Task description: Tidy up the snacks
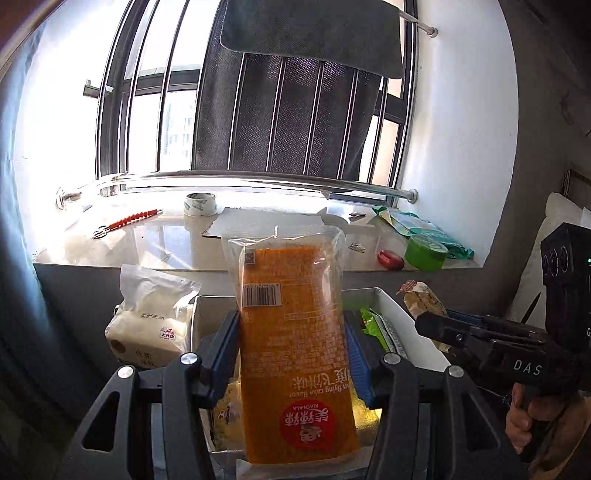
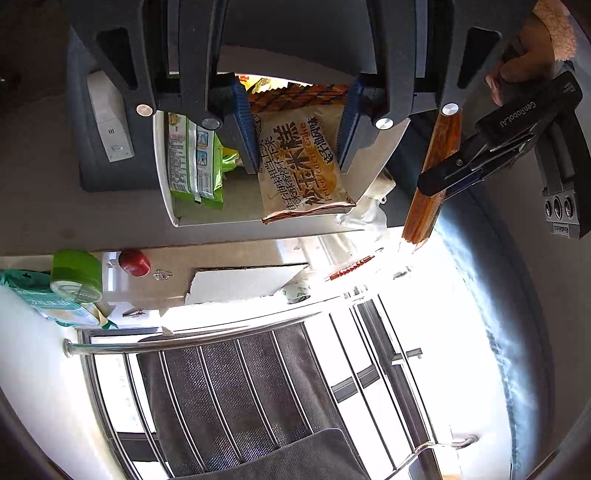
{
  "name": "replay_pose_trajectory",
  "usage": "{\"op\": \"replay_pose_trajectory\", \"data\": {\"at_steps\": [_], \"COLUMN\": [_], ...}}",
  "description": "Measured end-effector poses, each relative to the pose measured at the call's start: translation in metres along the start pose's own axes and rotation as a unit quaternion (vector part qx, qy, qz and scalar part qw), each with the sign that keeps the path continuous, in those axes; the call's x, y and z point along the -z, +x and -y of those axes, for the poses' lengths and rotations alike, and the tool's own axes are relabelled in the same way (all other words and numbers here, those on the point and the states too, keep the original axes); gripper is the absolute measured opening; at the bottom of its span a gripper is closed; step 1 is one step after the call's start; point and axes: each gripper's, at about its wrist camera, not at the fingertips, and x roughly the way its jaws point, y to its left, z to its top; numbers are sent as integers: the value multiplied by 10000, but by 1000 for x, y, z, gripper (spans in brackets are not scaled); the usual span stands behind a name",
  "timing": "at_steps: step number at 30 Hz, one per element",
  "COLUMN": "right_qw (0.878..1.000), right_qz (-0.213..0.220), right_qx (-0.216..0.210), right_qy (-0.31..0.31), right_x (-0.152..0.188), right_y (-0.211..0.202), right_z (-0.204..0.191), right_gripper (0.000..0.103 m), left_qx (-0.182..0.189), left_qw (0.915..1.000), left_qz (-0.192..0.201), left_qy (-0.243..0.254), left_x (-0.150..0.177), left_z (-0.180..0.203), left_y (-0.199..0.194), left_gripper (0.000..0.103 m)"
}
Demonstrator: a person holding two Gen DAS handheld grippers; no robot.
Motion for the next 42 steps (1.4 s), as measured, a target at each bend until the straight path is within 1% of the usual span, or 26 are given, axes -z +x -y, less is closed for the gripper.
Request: {"op": "replay_pose_trajectory", "data": {"at_steps": [2, 4, 5, 6, 7, 8, 9, 10, 11, 13, 15, 16, 19, 20, 21, 22, 24, 26, 27, 29, 31, 33, 34, 35, 38, 42], "right_qw": [9999, 9995, 9994, 9992, 9991, 9989, 9987, 9984, 9982, 9981, 9978, 9980, 9989, 9991, 9989, 9984, 9973, 9944, 9926, 9911, 9927, 9943, 9942, 9940, 9944, 9972], "right_qz": [-131, -236, -230, -216, -220, -231, -240, -207, -148, -189, -254, -235, -36, 70, 173, 270, 486, 749, 881, 1010, 898, 827, 790, 752, 734, 528], "right_qx": [52, 125, 162, 230, 280, 278, 219, 145, 120, 199, 326, 324, 371, 384, 436, 493, 497, 553, 536, 274, -4, -146, -250, -266, -52, 93], "right_qy": [83, 175, 211, 225, 225, 290, 403, 515, 563, 547, 517, 487, 267, 158, 47, -39, -245, -511, -640, -818, -805, -651, -683, -750, -764, -520], "right_x": [-7, -11, -12, -13, -14, -15, -15, -14, -13, -11, -9, -8, -8, -8, -8, -7, -2, 7, 12, 25, 37, 51, 58, 66, 90, 129], "right_y": [18, 32, 37, 41, 44, 47, 48, 47, 45, 45, 44, 42, 23, 14, 3, -8, -34, -62, -77, -102, -123, -139, -147, -154, -174, -193], "right_z": [5, 13, 16, 19, 22, 26, 30, 34, 36, 38, 37, 35, 25, 20, 14, 8, -5, -21, -30, -43, -50, -50, -51, -53, -59, -61], "right_gripper": [45, 45, 45, 46, 52, 60, 88, 103, 103, 103, 103, 103, 103, 103, 103, 103, 103, 103, 103, 103, 103, 103, 103, 103, 103, 103], "left_qx": [-145, -201, -244, -267, -209, -217, -223, -200, -199, -207, -176, -197, -419, -473, -447, -319, -98, -103, -126, -113, -49, 12, -10, -12, -125, -73], "left_qw": [9999, 9997, 9995, 9991, 9991, 9990, 9989, 9988, 9989, 9990, 9995, 9996, 9990, 9985, 9981, 9980, 9976, 9972, 9970, 9968, 9974, 9975, 9975, 9976, 9987, 9998], "left_qz": [-62, -159, -210, -292, -335, -318, -357, -397, -400, -369, -236, -144, 143, 271, 415, 528, 630, 689, 705, 752, 679, 655, 632, 623, 454, 144], "left_qy": [22, -1, -69, -123, -168, -207, -210, -188, -163, -140, -142, -122, -9, 33, 87, 169, 252, 274, 281, 260, 235, 282, 301, 313, 218, 109], "left_x": [0, 2, 3, 4, 5, 6, 7, 7, 7, 7, 6, 5, 3, 4, 6, 8, 14, 24, 29, 42, 53, 63, 70, 76, 99, 136], "left_z": [-4, -10, -13, -17, -20, -22, -23, -23, -22, -19, -15, -12, -2, 2, 6, 11, 22, 33, 38, 46, 55, 64, 68, 72, 81, 91], "left_y": [14, 25, 30, 34, 37, 37, 37, 36, 34, 28, 17, 9, -16, -26, -39, -51, -75, -97, -109, -131, -149, -168, -177, -185, -203, -222], "left_gripper": [58, 59, 66, 86, 96, 103, 103, 103, 103, 103, 103, 103, 103, 103, 103, 103, 103, 103, 103, 103, 103, 103, 103, 103, 103, 103]}}
